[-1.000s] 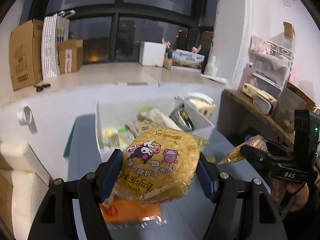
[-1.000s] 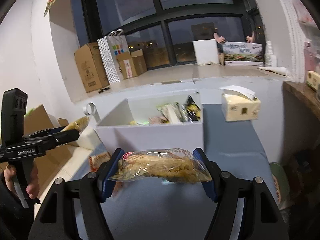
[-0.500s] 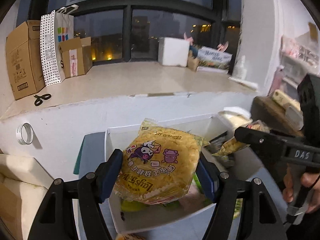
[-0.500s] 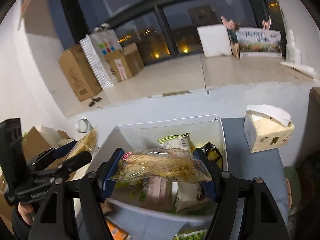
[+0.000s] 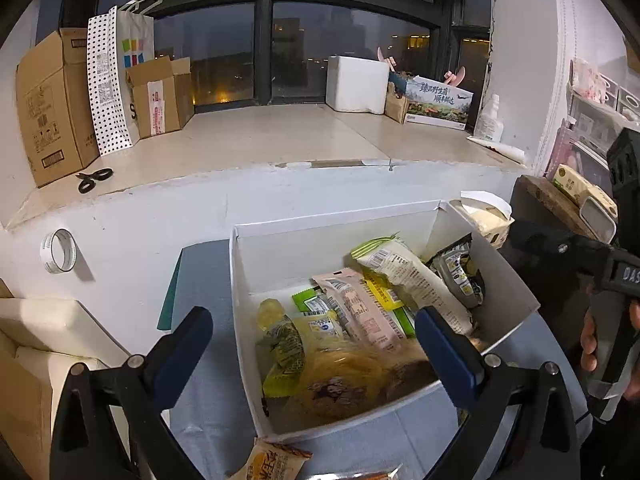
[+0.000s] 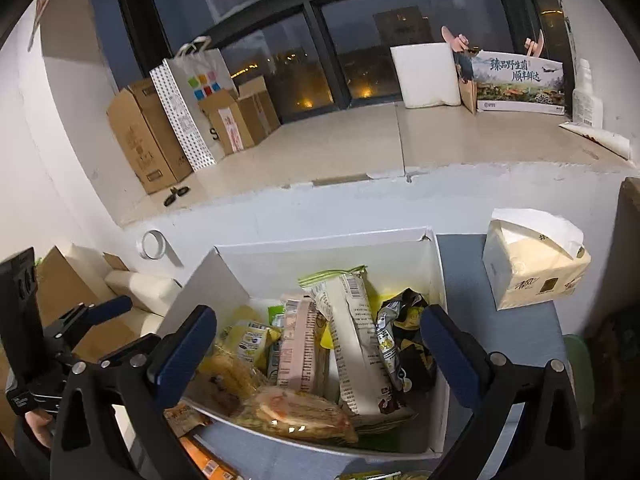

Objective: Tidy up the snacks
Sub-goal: 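Carry both packets into the white box and open both tools, then grasp the green-yellow packet with the right tool while the left grasps the yellow-white cake packet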

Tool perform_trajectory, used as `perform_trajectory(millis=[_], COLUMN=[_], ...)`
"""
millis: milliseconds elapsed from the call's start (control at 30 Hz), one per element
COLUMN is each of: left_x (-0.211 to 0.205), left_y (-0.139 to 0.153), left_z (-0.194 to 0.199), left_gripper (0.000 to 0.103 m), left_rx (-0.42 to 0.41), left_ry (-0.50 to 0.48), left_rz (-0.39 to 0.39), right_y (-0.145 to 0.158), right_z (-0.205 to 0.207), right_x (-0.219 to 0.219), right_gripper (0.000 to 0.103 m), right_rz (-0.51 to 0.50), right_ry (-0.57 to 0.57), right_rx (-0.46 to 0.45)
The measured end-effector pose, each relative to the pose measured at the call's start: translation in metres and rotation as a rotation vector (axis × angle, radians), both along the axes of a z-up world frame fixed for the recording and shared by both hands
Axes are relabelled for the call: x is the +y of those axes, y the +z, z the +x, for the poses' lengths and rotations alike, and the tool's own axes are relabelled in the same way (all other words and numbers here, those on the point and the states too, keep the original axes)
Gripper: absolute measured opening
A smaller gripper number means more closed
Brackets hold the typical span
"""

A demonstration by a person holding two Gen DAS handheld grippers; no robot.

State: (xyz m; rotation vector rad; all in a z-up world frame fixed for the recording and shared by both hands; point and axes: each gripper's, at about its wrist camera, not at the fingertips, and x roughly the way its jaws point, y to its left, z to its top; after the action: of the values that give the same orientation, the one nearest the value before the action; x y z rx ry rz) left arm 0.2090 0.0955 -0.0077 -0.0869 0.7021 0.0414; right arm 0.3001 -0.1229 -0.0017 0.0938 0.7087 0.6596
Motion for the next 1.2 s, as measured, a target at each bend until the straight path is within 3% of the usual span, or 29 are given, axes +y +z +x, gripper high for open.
perform_trajectory(millis=[300,533,800,1000,1200], left_x=[-0.021,-0.051,-0.048,-0.043,-0.038], left_y=[0.029,0.015,-0.014,-0.011,-0.012], left_z=[-0.065,-0.12,-0.157,-0.169,-0.174], left_gripper=[0.103,0.103,0.103,0.103,0.103], left_rx=[-0.078,-0.074,-0.01,-0.02,-0.017], left_ry=[-0.057,-0.114,-0.101,-0.075,-0.06], left_rz=[-0.074,-0.077,-0.165,-0.164,-0.177], right_y=[0.026,0.019,-0.063,-0.105,-0.134], right_z=[-0.055,-0.117,-0.156,-0.132,-0.088], right_x=[-0.041,-0.066,-0.062,-0.044,-0.021], right_gripper=[0.103,0.103,0.103,0.103,0.103], right_rz=[0.079,0.016,-0.053,-0.075,-0.132], right_ry=[0.043,0.055,0.117,0.136,0.079], right_rx=[-0.1,-0.172,-0.025,0.09,0.176])
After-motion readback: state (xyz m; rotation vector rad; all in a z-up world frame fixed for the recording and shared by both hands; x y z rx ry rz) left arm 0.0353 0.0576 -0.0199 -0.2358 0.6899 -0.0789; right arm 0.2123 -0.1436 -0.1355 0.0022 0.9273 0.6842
